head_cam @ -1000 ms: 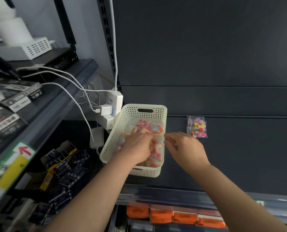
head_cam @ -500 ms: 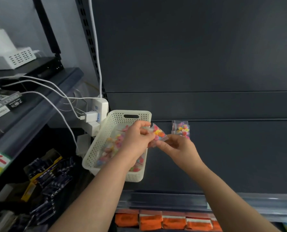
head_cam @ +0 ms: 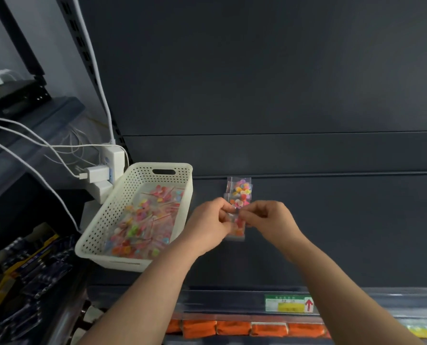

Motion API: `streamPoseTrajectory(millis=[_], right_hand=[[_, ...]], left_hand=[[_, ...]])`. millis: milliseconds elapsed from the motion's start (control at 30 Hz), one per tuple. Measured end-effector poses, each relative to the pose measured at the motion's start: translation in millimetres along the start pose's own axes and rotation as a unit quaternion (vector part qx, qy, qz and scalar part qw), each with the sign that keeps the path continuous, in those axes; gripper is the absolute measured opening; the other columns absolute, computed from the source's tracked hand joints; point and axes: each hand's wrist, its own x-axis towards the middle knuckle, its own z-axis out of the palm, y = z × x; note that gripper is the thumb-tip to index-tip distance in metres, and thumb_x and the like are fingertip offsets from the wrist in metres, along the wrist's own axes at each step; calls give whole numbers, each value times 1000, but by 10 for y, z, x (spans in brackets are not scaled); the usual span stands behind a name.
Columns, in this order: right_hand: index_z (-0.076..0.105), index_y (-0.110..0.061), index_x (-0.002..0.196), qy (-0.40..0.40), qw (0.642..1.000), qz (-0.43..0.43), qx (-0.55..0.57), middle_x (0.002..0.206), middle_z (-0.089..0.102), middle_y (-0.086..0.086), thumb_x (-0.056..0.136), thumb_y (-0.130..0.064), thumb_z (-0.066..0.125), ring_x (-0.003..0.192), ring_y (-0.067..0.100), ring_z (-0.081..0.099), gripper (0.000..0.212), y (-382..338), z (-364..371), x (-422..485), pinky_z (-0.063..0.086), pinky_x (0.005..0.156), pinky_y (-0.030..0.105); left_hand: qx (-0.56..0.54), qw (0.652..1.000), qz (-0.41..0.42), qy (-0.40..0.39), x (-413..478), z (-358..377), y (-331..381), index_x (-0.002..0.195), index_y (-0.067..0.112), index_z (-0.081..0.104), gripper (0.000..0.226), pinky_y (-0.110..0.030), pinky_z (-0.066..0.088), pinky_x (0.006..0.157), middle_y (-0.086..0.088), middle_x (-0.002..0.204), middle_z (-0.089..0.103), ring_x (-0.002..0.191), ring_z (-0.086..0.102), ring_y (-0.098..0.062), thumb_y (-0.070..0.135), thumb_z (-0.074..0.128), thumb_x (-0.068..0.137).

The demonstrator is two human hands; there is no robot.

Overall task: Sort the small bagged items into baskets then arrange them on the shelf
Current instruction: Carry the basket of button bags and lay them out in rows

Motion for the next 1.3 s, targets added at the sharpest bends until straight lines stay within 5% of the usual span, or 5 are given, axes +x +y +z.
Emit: streamPoseTrajectory(millis=[200, 400, 633, 1033, 1300], right_hand=[[68, -7, 88, 7, 986, 72, 152, 80, 75, 3, 92, -15, 62, 76, 14, 72, 11, 143, -82, 64, 53, 65, 18], [64, -22, 101, -63, 986, 105, 112, 92, 72, -5, 90, -23, 64, 87, 10, 67, 11, 315, -108, 96, 51, 73, 23], [72, -23, 87, 27, 993, 111, 42, 77, 73, -7, 87, -20, 68, 76, 9, 68, 6, 406, -33, 203, 56, 68, 24], [64, -26, 101, 127, 984, 82, -96, 74, 68, -13, 81, -35, 74, 71, -1, 62, 24, 364, 70, 617, 45, 58, 20], [52, -27, 135, 64, 973, 61, -214, 133, 50, -3, 98, -19, 41, 115, 18, 53, 40, 368, 75, 847, 42, 76, 27]], left_hand=[[-144, 987, -77, -1, 113, 97, -43, 104, 18, 68, 13, -32, 59, 82, -1, 97, 71, 90, 69, -14, 16, 68, 91], [-105, 989, -96, -39, 210, 204, -80, 99, 25, 70, 12, -31, 59, 84, 1, 100, 69, 95, 66, -13, 16, 64, 95], [-238, 955, -165, 63, 373, 362, -250, 109, 16, 66, 21, -25, 57, 74, -2, 102, 70, 93, 68, -13, 8, 69, 90], [60, 983, -103, 140, 647, 457, -244, 114, 19, 63, 23, -21, 47, 66, 5, 103, 69, 85, 63, -9, 32, 63, 94], [74, 982, -113, 132, 711, 433, -223, 128, 18, 59, 39, -22, 46, 68, 1, 109, 70, 95, 66, -14, 34, 64, 94]])
